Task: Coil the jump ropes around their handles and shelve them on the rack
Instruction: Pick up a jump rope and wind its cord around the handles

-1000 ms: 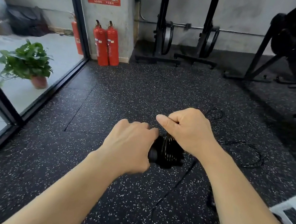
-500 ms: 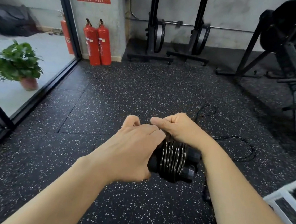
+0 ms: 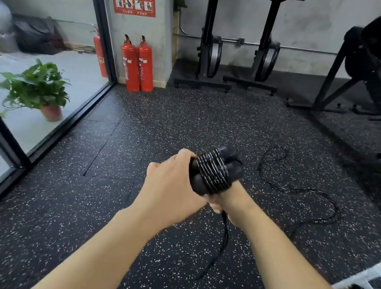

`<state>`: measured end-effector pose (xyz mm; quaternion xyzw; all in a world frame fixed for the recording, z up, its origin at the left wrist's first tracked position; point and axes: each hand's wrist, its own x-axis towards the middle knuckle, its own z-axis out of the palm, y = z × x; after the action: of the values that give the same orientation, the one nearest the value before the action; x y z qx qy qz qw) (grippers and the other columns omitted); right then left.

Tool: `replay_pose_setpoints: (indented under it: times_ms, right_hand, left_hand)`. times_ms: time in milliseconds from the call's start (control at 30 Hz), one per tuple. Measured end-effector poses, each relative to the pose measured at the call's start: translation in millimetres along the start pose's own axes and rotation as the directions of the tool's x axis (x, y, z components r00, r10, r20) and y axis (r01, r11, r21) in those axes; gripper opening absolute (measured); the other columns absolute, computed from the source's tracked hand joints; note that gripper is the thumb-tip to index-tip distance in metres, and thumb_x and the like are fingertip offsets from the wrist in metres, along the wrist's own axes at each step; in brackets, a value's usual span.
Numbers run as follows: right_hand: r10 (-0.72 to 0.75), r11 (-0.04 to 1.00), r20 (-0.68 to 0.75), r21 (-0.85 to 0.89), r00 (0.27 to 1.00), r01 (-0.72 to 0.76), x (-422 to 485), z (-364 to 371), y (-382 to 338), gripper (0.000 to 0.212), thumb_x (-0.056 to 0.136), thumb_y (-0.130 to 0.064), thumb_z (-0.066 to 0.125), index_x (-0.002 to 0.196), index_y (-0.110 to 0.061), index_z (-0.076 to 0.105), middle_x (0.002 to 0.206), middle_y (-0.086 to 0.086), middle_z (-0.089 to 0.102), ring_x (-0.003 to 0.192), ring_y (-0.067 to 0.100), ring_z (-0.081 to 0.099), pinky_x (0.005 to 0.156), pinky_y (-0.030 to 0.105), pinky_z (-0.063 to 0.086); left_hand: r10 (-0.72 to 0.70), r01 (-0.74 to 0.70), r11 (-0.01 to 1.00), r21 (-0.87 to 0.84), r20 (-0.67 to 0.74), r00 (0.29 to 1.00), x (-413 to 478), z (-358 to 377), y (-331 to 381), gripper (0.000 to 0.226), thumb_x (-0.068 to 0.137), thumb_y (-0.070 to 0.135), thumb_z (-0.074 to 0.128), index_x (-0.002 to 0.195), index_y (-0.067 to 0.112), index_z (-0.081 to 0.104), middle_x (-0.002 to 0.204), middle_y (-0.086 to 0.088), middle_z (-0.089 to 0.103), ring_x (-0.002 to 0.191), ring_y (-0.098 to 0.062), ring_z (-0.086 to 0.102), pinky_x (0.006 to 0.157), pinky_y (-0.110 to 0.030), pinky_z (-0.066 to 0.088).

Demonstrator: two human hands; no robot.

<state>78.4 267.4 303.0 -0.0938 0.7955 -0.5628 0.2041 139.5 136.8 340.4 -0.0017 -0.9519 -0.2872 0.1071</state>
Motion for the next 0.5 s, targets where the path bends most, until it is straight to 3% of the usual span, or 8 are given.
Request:
replay_pose_setpoints:
  times_ms: [100, 167, 233, 300, 400, 500]
  right_hand:
    - [0.012, 1.000, -0.098, 0.001, 0.995, -0.012, 1.3, 24.4, -5.5, 0.036, 0.097, 0.002, 0.043, 0.067, -0.018, 0.045, 0.060, -0.008, 0.050, 0.053, 0.007, 0.044, 0.055, 0.021, 0.039]
    - [-0.046, 0.999, -0.144, -0.017, 0.988, 0.045, -1.1, 36.1, -9.4, 0.032, 0.097, -0.002, 0.042, 0.067, -0.010, 0.049, 0.056, -0.001, 0.053, 0.053, 0.014, 0.045, 0.052, 0.024, 0.035]
    - [-0.140, 0.981, -0.213, -0.161, 0.967, 0.107, -4.6, 39.5, -12.4, 0.030, 0.096, -0.011, 0.044, 0.067, -0.015, 0.051, 0.064, 0.005, 0.055, 0.058, 0.019, 0.045, 0.057, 0.028, 0.032]
    - [-0.190, 0.972, -0.219, -0.176, 0.957, 0.153, -8.9, 42.1, -15.6, 0.028, 0.091, -0.012, 0.048, 0.064, -0.016, 0.050, 0.061, 0.003, 0.053, 0.054, 0.018, 0.041, 0.055, 0.028, 0.030]
    - [-0.158, 0.985, -0.184, 0.038, 0.970, 0.168, -15.1, 41.1, -23.4, 0.021, 0.083, -0.017, 0.058, 0.062, -0.015, 0.051, 0.055, 0.002, 0.045, 0.050, 0.016, 0.033, 0.051, 0.032, 0.025]
    - [-0.106, 0.967, -0.154, 0.216, 0.982, 0.138, -22.2, 40.0, -29.1, 0.027, 0.085, -0.029, 0.067, 0.063, -0.016, 0.061, 0.056, -0.004, 0.050, 0.047, 0.007, 0.036, 0.045, 0.020, 0.028]
  left_hand:
    - [-0.165, 0.164, 0.984, -0.069, -0.017, 0.986, 4.2, 0.1, -6.2, 0.047, 0.073, 0.029, 0.070, 0.109, 0.031, 0.039, 0.085, 0.015, 0.055, 0.085, -0.016, 0.058, 0.089, -0.043, 0.049]
    - [-0.207, 0.206, 0.978, -0.034, -0.037, 0.978, 6.8, -2.2, -14.2, 0.041, 0.074, 0.029, 0.067, 0.106, 0.028, 0.042, 0.088, 0.010, 0.057, 0.088, -0.023, 0.059, 0.086, -0.044, 0.050]
    - [-0.227, 0.227, 0.974, -0.008, -0.068, 0.971, 9.0, -5.2, -22.3, 0.031, 0.077, 0.030, 0.064, 0.098, 0.026, 0.041, 0.085, 0.008, 0.055, 0.085, -0.025, 0.058, 0.082, -0.043, 0.050]
    - [-0.219, 0.224, 0.974, 0.044, -0.096, 0.971, 10.4, -7.0, -26.9, 0.026, 0.080, 0.030, 0.061, 0.092, 0.024, 0.039, 0.084, 0.006, 0.053, 0.080, -0.025, 0.054, 0.078, -0.040, 0.048]
    - [-0.179, 0.202, 0.964, 0.174, -0.140, 0.974, 11.1, -9.5, -27.9, 0.028, 0.083, 0.033, 0.060, 0.094, 0.022, 0.036, 0.088, 0.006, 0.047, 0.077, -0.023, 0.048, 0.075, -0.037, 0.037]
    - [-0.152, 0.184, 0.958, 0.220, -0.154, 0.976, 12.6, -9.5, -28.2, 0.036, 0.082, 0.038, 0.064, 0.097, 0.020, 0.036, 0.092, 0.005, 0.046, 0.088, -0.026, 0.056, 0.078, -0.037, 0.034]
